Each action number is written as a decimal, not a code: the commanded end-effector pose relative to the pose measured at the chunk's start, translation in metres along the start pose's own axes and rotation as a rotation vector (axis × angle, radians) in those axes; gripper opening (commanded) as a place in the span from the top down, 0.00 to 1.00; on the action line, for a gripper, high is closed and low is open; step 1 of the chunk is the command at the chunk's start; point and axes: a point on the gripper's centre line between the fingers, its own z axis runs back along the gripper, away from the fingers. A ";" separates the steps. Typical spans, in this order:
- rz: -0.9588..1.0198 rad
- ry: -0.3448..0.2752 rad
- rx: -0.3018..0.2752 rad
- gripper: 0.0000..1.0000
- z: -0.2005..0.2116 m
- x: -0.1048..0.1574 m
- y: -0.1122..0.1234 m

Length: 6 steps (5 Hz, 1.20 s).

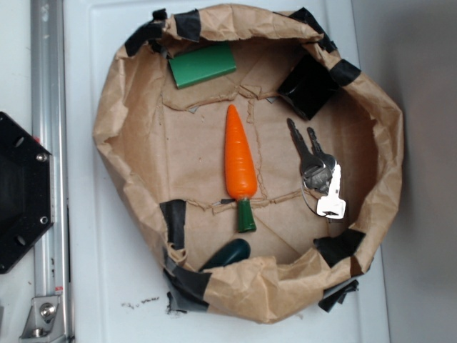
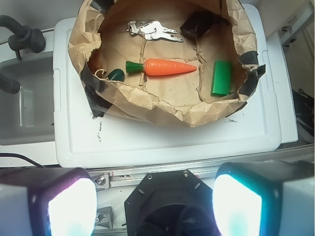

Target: Grab the black box.

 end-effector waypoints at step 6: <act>0.461 -0.042 0.092 0.00 -0.129 0.133 0.059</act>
